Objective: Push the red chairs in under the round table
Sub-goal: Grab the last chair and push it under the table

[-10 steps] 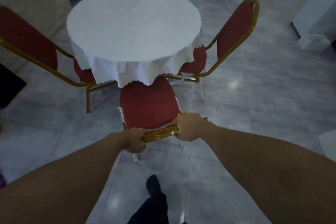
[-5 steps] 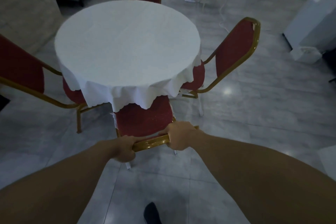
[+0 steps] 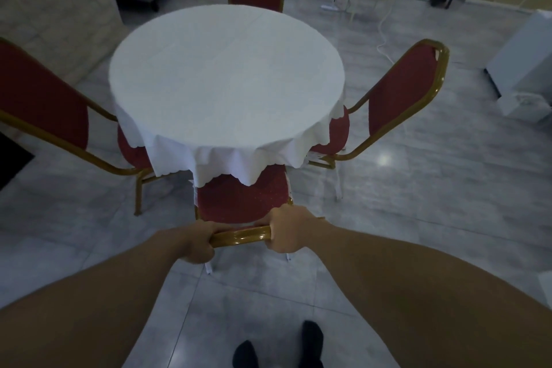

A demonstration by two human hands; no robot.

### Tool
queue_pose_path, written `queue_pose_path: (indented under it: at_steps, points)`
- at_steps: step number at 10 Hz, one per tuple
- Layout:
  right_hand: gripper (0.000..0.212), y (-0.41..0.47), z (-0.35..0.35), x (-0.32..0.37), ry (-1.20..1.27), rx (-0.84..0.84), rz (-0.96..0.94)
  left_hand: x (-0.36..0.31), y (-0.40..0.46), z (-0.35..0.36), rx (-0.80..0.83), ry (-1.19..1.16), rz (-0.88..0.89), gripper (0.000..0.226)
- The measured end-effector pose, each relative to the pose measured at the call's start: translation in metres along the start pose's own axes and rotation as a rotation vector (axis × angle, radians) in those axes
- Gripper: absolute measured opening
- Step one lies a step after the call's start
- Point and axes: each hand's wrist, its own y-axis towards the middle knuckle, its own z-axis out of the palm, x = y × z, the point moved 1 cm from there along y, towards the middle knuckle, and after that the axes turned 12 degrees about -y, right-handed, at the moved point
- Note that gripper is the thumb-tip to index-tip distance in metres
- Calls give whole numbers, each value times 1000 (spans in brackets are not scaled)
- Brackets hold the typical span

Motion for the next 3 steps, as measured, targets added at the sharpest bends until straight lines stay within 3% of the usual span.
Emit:
queue_pose_path:
  at_steps: [1, 2, 3]
  points:
    - [55, -2, -5, -4, 51, 29, -28, -10, -6, -1, -20, 12, 1, 74]
    - [62, -7, -12, -4, 146, 89, -73, -17, -11, -6, 6, 0, -50, 86]
    - [99, -14, -35, -7, 215, 91, -40, -32, -16, -13, -51, -155, -45, 96]
